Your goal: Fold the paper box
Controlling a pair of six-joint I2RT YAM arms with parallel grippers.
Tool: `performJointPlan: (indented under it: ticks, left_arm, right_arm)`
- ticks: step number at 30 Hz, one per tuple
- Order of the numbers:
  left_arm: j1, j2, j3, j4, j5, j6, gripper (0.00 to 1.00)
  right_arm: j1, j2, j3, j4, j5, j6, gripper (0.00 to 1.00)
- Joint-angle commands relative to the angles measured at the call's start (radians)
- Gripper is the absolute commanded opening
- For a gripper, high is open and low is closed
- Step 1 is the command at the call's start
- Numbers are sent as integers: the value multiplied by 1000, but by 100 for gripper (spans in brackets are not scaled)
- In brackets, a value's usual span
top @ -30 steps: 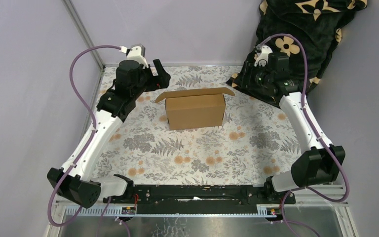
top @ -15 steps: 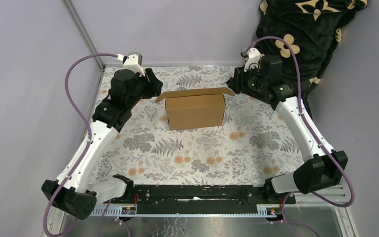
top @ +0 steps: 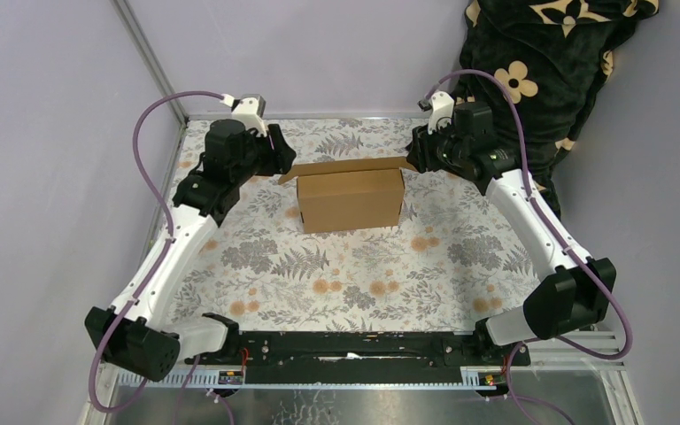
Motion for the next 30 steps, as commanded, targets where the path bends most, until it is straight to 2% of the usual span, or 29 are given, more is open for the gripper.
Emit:
performJointPlan:
  ticks: [1,7,14,30]
  left_arm:
    - [23,28,30,7,87,83,61]
    - [90,67,97,-59,192,169,63]
    - [106,86,112,-68,263,183,64]
    - [107,91,100,-70,278,177,65]
  right_arm:
    - [9,-10,-7,42,-1,-36,46]
    - [9,-18,-23,42,-24,-57,45]
    - [9,-37,-61,56,-38,-72,45]
    - [9,-9,-29,80,-38,-80,37]
